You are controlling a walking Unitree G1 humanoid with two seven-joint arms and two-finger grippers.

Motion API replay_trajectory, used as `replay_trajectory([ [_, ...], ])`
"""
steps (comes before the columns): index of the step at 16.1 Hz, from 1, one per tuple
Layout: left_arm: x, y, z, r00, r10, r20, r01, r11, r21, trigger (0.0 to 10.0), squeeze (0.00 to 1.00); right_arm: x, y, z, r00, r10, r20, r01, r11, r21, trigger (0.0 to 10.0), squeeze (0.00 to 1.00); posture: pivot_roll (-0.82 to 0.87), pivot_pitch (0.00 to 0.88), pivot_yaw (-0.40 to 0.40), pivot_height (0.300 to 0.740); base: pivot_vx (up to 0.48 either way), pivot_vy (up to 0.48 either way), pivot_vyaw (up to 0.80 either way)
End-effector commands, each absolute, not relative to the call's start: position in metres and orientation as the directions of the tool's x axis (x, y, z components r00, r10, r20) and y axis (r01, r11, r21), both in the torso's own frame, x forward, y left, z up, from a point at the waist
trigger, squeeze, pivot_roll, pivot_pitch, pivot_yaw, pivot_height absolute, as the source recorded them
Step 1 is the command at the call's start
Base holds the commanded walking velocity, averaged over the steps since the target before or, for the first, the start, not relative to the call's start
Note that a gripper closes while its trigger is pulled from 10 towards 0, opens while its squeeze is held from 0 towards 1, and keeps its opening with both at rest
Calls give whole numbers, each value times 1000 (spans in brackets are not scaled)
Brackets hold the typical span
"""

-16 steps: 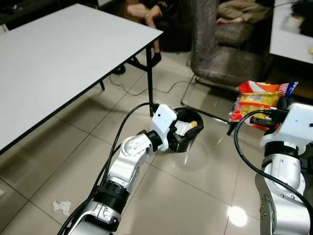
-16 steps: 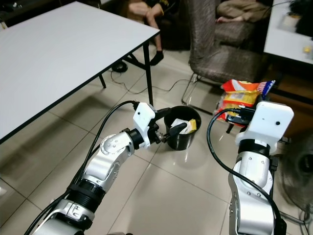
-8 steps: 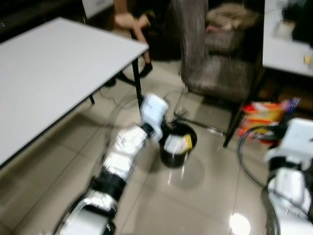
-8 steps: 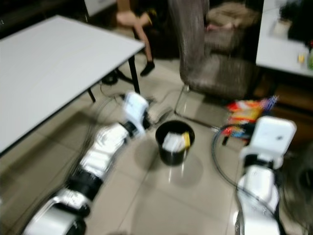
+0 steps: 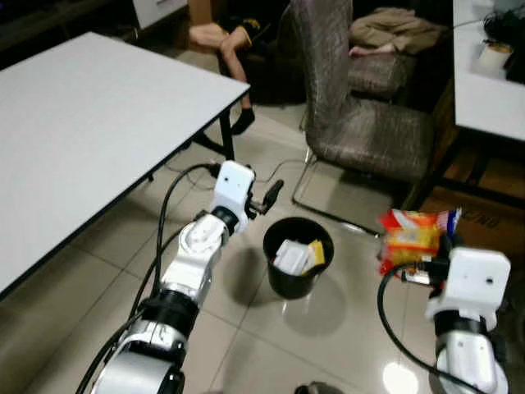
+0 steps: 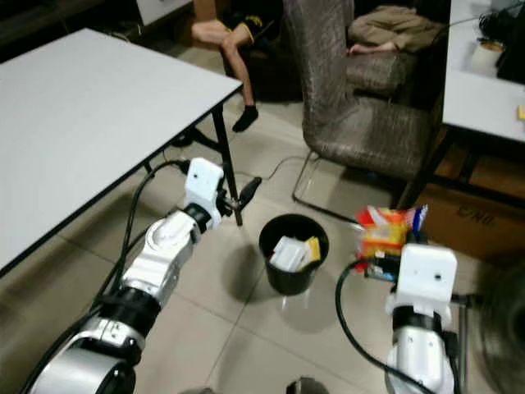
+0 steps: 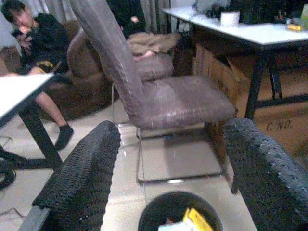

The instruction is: Picking trash to rubbish bin

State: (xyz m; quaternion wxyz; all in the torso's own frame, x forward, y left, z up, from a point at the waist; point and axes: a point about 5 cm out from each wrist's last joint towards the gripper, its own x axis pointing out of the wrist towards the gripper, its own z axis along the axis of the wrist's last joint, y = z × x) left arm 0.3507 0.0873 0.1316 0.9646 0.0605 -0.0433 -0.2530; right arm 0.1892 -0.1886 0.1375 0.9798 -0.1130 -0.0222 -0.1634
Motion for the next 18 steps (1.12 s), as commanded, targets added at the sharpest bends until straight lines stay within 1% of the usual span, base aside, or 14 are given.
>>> replay_trajectory([
  [1, 350, 104, 126, 900, -434, 43, 422, 890, 171, 10000, 0, 185, -186, 138, 943, -317, 99, 331, 920, -211, 10000, 0, 74, 113, 16, 740, 0, 0, 0],
  [3, 349, 125, 123, 935, -352, 50, 334, 918, 216, 10000, 0, 181, -187, 136, 940, -327, 95, 340, 916, -211, 10000, 0, 78, 116, 18, 740, 0, 0, 0],
  [4, 348, 131, 121, 945, -325, 46, 306, 924, 230, 10000, 0, 181, -186, 136, 940, -327, 96, 341, 916, -211, 10000, 0, 78, 116, 18, 740, 0, 0, 0],
  [5, 344, 142, 111, 957, -290, 12, 278, 930, 240, 10000, 0, 181, -186, 136, 940, -326, 100, 341, 916, -211, 10000, 0, 86, 120, 16, 740, 0, 0, 0],
  [6, 343, 144, 109, 957, -290, 7, 280, 930, 238, 10000, 0, 181, -186, 136, 940, -326, 103, 341, 916, -211, 10000, 0, 87, 121, 14, 740, 0, 0, 0],
  [7, 338, 142, 105, 943, -333, -3, 325, 919, 224, 10000, 0, 181, -186, 136, 940, -323, 108, 339, 916, -213, 10000, 0, 91, 122, 10, 740, 0, 0, 0],
  [11, 336, 133, 108, 922, -387, 10, 378, 906, 192, 10000, 0, 184, -187, 137, 938, -327, 118, 345, 913, -217, 10000, 0, 94, 122, 9, 740, 0, 0, 0],
  [12, 335, 128, 109, 911, -411, 19, 401, 898, 182, 10000, 0, 185, -187, 138, 937, -329, 122, 348, 912, -218, 10000, 0, 92, 124, 8, 740, 330, 0, 0],
  [18, 332, 120, 108, 890, -456, 10, 449, 880, 158, 10000, 0, 182, -186, 137, 933, -340, 117, 359, 907, -220, 10000, 0, 72, 128, 14, 740, 457, 0, 0],
])
